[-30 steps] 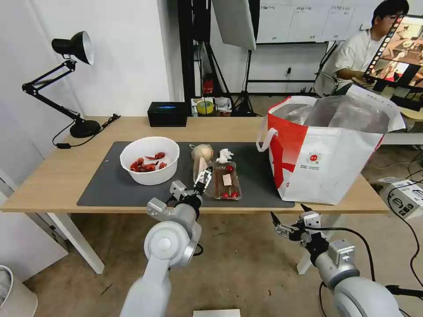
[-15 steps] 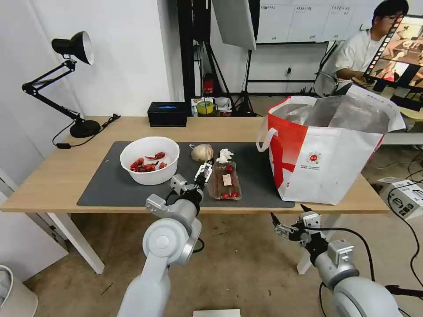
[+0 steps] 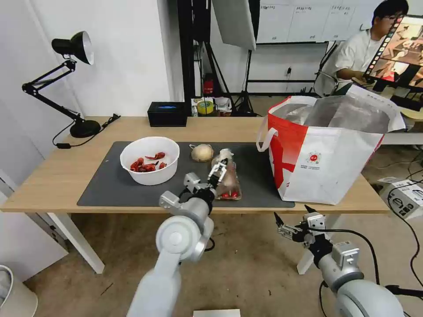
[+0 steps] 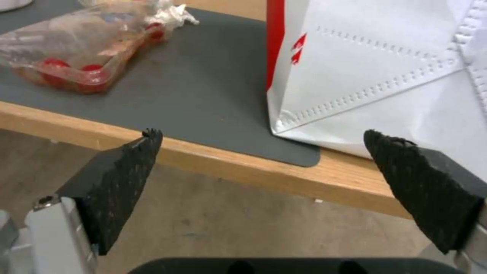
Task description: Pick up the trash from the table and place it into the takeout bag.
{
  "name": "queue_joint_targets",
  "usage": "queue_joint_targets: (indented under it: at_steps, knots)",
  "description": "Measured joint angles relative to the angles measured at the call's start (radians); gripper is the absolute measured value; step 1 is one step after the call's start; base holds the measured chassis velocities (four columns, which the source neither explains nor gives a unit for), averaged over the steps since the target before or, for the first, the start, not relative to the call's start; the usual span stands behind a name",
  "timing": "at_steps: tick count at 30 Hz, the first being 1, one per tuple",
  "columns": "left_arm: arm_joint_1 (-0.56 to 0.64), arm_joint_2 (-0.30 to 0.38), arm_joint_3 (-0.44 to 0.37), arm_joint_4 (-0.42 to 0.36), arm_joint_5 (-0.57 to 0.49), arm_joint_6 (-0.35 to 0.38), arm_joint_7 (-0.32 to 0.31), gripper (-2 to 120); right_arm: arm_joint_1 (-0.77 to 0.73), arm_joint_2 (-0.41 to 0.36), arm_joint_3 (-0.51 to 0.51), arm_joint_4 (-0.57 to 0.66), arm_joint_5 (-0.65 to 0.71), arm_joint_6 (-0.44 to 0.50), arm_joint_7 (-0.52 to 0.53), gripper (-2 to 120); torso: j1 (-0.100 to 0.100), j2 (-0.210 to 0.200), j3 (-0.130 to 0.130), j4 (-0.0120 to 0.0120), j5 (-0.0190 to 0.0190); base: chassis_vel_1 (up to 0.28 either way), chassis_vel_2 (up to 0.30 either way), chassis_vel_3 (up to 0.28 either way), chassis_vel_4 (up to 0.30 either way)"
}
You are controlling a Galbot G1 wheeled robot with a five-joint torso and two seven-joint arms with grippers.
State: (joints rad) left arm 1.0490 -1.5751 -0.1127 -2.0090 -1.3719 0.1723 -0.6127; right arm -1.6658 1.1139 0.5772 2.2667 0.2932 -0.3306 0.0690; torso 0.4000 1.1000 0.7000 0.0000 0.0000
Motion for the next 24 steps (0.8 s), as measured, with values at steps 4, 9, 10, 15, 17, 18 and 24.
queue_joint_targets:
  at_steps: [4,9,10,15,17,18,24]
  knots:
    - [-0.024,0.001,0.023,0.015,0.001,0.001,-0.003,100,-0.02,0.015,0.009,0.014,-0.013,0.001,0.0,100,0.0,0.0,0.0,-0.0001,0.0,0.0,0.0,0.0,0.0]
    - [-0.041,0.017,0.04,0.017,0.001,0.005,-0.004,100,-0.038,0.034,0.013,0.026,-0.028,0.003,-0.001,100,0.0,0.0,0.0,-0.0001,0.0,0.0,0.0,0.0,0.0]
    - [-0.044,0.024,0.043,0.017,0.004,0.012,-0.004,100,-0.041,0.038,0.013,0.029,-0.031,0.004,-0.001,100,0.0,0.0,0.0,0.0,0.0,0.0,0.0,0.0,0.0]
    - [-0.068,0.095,0.073,0.017,0.061,0.069,0.045,100,-0.054,0.049,0.016,0.034,-0.042,0.015,-0.003,100,0.0,0.0,0.0,0.0,-0.0001,0.0,0.0,0.0,0.0]
    - [-0.084,0.126,0.083,0.023,0.108,0.086,0.073,99,-0.057,0.049,0.018,0.035,-0.044,0.02,-0.003,100,0.0,0.0,0.0,0.0,-0.0001,0.0,0.0,0.0,0.0]
    - [-0.101,0.155,0.092,0.031,0.147,0.099,0.1,97,-0.06,0.049,0.019,0.036,-0.044,0.023,-0.004,100,0.0,0.0,0.0,0.0,-0.0001,0.0,0.0,0.0,0.0]
    - [-0.229,0.299,0.145,0.07,0.262,0.151,0.206,77,-0.065,0.047,0.027,0.042,-0.04,0.026,-0.004,100,0.0,0.0,0.0,-0.0001,-0.0003,0.0,0.0,0.0,0.0]
